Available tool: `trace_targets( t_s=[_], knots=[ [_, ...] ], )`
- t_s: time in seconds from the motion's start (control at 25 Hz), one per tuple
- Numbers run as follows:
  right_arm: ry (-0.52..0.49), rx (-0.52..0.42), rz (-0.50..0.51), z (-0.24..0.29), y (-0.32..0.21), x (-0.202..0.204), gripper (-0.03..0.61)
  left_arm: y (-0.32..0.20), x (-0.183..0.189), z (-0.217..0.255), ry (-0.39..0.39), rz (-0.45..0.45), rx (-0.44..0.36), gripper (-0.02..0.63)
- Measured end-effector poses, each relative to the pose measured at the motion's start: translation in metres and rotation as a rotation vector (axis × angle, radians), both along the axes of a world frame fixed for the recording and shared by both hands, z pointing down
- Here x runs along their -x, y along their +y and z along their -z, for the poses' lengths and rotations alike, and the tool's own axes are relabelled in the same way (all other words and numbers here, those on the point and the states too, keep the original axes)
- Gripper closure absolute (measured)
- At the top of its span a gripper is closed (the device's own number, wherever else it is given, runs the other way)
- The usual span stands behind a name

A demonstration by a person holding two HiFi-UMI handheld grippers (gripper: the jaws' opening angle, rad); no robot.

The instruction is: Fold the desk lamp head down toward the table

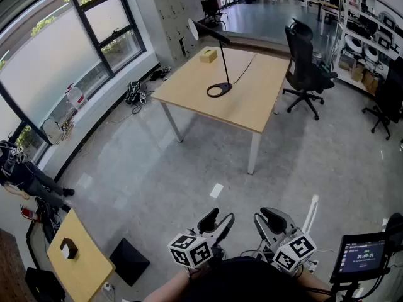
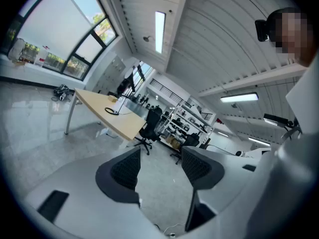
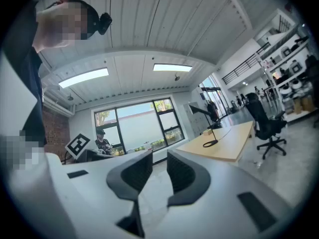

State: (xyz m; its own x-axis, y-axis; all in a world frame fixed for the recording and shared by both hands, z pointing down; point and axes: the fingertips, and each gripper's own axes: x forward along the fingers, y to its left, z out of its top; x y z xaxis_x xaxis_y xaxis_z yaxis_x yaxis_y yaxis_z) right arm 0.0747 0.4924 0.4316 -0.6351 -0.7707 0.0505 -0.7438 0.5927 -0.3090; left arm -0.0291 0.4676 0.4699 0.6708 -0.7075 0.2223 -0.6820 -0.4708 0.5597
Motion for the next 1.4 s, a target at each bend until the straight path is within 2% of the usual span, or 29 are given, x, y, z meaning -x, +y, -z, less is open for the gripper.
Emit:
trace_targets(
  t_s=[0.84, 0.96, 1.04, 1.08, 1.4],
  knots=[
    [-0.038, -0.034, -0.003, 0.009, -0.001, -0.014, 0.483, -0.001, -0.016, -0.001, -0.003, -0.003, -0.006, 0.347],
    [-0.023, -0.039, 0.014, 0.008, 0.000, -0.024, 0.483, -0.001, -0.028, -0.001, 0.005, 0.009, -0.019, 0.348],
    [-0.012, -0.040, 0.023, 0.008, 0.000, -0.033, 0.483, 0.000, -0.038, 0.004, 0.008, 0.011, -0.047, 0.416],
    [-0.010, -0.038, 0.025, 0.007, 0.000, -0.038, 0.483, 0.000, -0.044, 0.007, 0.006, 0.011, -0.062, 0.423],
    [-0.034, -0.015, 0.056, -0.001, 0.000, -0.069, 0.483, 0.012, -0.079, 0.008, -0.050, 0.008, -0.085, 0.425]
  ],
)
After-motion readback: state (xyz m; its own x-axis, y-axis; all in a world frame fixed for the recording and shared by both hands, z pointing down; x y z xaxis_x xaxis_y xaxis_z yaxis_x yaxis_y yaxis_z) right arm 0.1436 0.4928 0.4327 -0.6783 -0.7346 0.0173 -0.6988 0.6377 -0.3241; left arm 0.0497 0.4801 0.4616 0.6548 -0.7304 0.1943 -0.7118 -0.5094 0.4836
